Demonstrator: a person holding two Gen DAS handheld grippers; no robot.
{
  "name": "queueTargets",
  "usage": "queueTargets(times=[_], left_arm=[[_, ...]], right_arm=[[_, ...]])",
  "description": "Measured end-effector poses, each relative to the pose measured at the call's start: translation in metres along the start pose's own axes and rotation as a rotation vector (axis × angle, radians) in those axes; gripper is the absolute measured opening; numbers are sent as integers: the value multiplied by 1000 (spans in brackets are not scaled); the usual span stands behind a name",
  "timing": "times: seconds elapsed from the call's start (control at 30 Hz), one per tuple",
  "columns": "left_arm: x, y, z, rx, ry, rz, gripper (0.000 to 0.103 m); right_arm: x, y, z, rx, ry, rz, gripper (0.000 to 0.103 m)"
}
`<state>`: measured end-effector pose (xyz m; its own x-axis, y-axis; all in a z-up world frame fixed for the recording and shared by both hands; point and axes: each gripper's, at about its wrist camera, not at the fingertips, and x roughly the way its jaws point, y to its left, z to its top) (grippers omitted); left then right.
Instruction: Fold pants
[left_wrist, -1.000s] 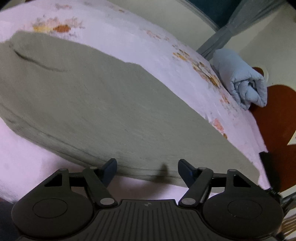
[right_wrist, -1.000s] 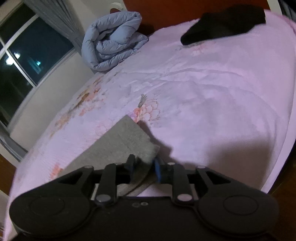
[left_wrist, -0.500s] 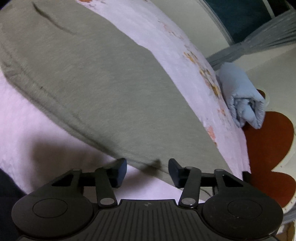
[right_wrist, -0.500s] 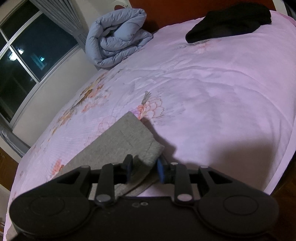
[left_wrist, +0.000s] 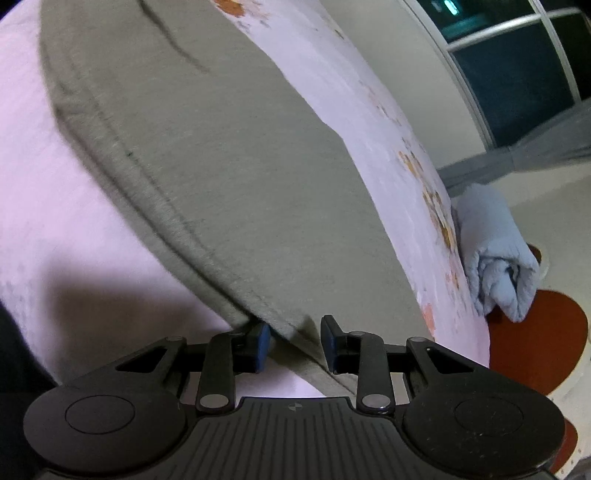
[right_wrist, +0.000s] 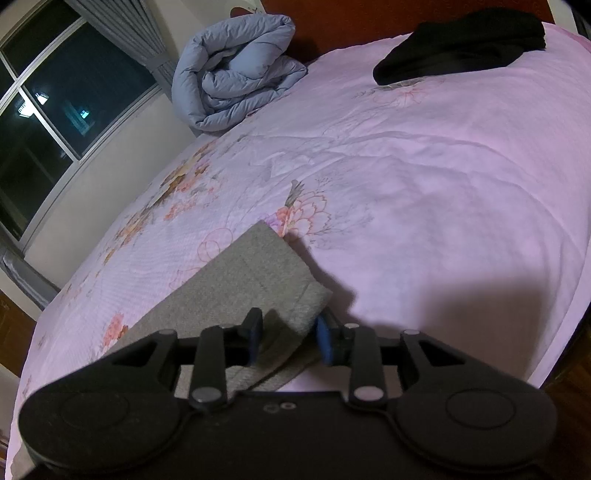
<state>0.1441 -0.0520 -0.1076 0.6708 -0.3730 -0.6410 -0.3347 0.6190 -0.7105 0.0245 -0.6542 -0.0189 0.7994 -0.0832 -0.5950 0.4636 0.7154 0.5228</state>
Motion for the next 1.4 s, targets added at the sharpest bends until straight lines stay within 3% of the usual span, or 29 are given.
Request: queueTargets(times=[0.13, 0.17, 0.2, 0.27, 0.37, 0.4, 0.6, 0.67, 0.73, 0.87, 1.0, 1.07, 1.13, 1.3, 1.4], left_arm=[[10, -8, 0, -11, -35, 1, 31], [12, -13, 1, -12, -43, -2, 13], [14, -14, 3, -10, -45, 2, 5], [17, -16, 5, 1, -55, -9, 5], [12, -18, 13, 28, -53, -38, 4], [8, -19, 17, 43, -59, -50, 4], [-13, -36, 40, 112, -91, -126, 4], [-4, -21, 36, 100, -29, -84, 4], [14, -11, 22, 116, 39, -22, 4], [21, -6, 16, 93, 12, -33, 4], [13, -21, 21, 135, -16, -58, 4], [21, -20, 22, 132, 7, -35, 4], [27, -12, 21, 118, 20, -28, 4], [16, -13, 20, 126, -6, -62, 4], [23, 0, 16, 125, 12, -38, 4]], right_arm=[[1, 0, 0, -3, 1, -1, 25], [1, 0, 0, -4, 1, -3, 25], [1, 1, 0, -5, 2, -3, 26], [2, 1, 0, -11, 5, -5, 25], [2, 5, 3, -47, 19, -20, 3], [0, 8, 4, -61, 14, -18, 1], [-24, 23, 17, -110, -55, 51, 1], [-22, 25, 10, -169, -48, 17, 1], [-5, 12, 3, -153, 14, -34, 1], [3, 4, -1, -106, 15, -38, 0], [-6, 8, 4, -95, -15, -17, 1], [-9, 8, 5, -110, -36, -3, 1], [8, 3, 2, -117, 26, -42, 1], [-2, 11, 15, -103, -28, 15, 1], [5, 6, 9, -117, 18, -30, 1]])
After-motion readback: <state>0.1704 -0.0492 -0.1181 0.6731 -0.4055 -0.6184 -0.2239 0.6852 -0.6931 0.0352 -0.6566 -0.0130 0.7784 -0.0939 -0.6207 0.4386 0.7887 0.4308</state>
